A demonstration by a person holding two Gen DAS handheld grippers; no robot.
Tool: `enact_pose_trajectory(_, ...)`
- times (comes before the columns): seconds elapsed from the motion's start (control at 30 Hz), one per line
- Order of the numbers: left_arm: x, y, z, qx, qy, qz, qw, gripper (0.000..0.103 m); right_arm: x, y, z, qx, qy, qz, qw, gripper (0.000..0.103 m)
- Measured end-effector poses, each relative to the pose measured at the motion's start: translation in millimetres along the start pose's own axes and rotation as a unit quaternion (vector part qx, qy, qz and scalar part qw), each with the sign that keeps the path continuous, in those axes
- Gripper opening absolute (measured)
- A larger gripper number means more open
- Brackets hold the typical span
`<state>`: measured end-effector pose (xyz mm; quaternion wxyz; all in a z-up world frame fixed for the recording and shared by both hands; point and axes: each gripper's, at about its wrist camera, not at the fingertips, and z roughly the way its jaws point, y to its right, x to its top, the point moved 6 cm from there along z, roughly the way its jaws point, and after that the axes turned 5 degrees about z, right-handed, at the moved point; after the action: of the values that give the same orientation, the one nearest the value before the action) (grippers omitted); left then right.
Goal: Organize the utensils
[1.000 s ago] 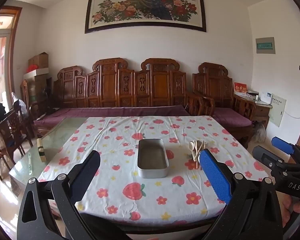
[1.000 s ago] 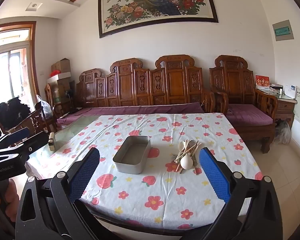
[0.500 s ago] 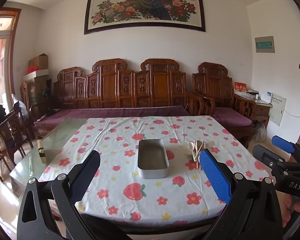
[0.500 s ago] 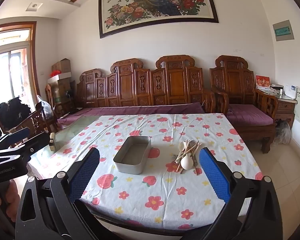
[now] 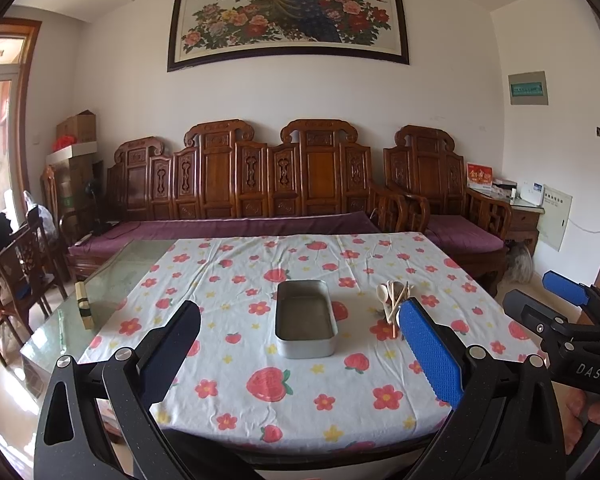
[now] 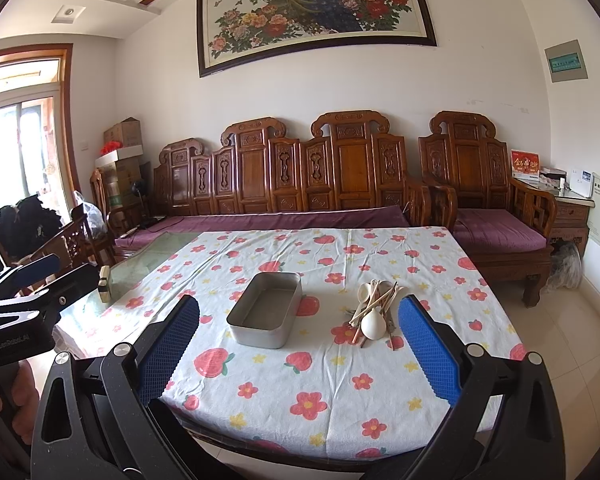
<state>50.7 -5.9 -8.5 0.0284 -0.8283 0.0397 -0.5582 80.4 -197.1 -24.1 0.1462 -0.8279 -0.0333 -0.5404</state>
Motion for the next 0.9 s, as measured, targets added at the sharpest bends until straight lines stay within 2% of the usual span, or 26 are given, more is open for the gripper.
enact_pose_trajectory(0.3, 8.3, -3.9, -3.4, -0.002, 0.006, 0.003, 1.0000, 0.097, 0.4, 0.7, -1.1, 0.000, 0.001, 0.000, 1.000, 0.100)
enact_pose_trajectory(0.9, 3.4, 0.3, -4.9, -0.002, 0.011, 0.007, 0.9999, 0.097, 1.1, 1.9, -2.3, 0.000, 0.001, 0.000, 1.000, 0.100)
